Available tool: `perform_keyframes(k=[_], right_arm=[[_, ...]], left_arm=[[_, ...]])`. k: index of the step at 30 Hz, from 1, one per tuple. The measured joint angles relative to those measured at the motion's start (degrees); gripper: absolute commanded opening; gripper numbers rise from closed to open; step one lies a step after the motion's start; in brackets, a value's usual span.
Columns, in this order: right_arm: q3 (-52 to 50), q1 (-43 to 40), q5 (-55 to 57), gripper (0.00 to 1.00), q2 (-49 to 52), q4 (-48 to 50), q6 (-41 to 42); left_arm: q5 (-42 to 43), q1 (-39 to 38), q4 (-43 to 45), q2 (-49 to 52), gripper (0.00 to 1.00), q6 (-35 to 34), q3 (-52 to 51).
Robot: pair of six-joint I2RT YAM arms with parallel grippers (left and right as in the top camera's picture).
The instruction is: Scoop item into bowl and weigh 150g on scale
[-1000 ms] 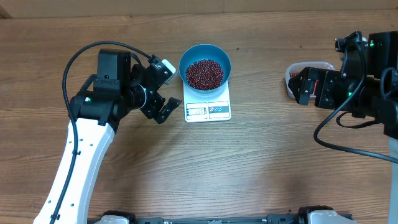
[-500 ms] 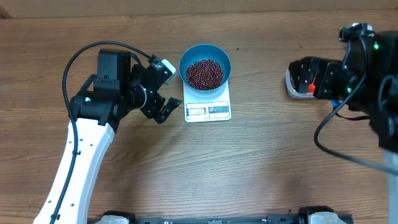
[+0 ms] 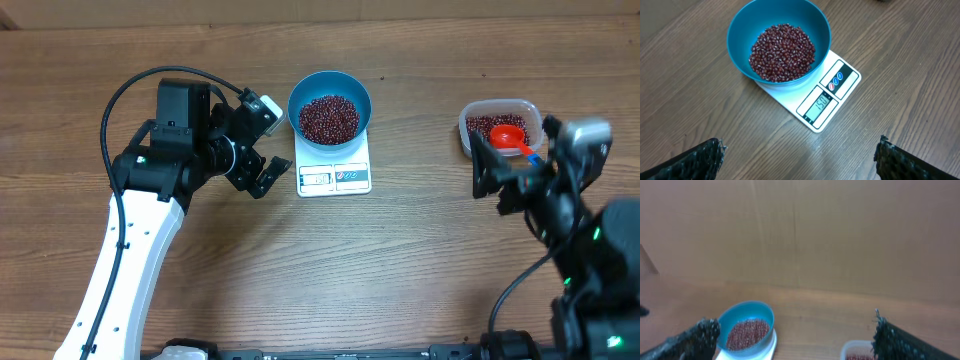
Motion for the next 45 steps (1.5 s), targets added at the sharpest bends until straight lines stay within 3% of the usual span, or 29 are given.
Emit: perform_keyframes(k=[7, 15, 25, 35, 45], right_arm=[[-21.4, -0.8, 0.1, 1.00, -14.2, 18.7, -1.1], [-37.2, -0.8, 0.2, 1.00, -24.7, 28.2, -1.2], [-46.2, -0.8, 0.2, 1.00, -36.5, 29.6, -1.3], [-49.7, -0.8, 0.2, 1.00, -36.7, 29.7, -1.2], [-50.3, -0.8, 0.2, 1.00, -36.7, 23.9, -1.1]], left_arm=[[0.0, 0.0, 0.0, 0.0, 1.00, 0.0, 0.0], [0.0, 0.0, 0.0, 0.0, 0.99, 0.0, 0.0], [0.0, 0.0, 0.0, 0.0, 0.99, 0.0, 0.0], [0.0, 0.0, 0.0, 0.0, 1.00, 0.0, 0.0], [0.0, 0.0, 0.0, 0.0, 1.00, 0.0, 0.0]])
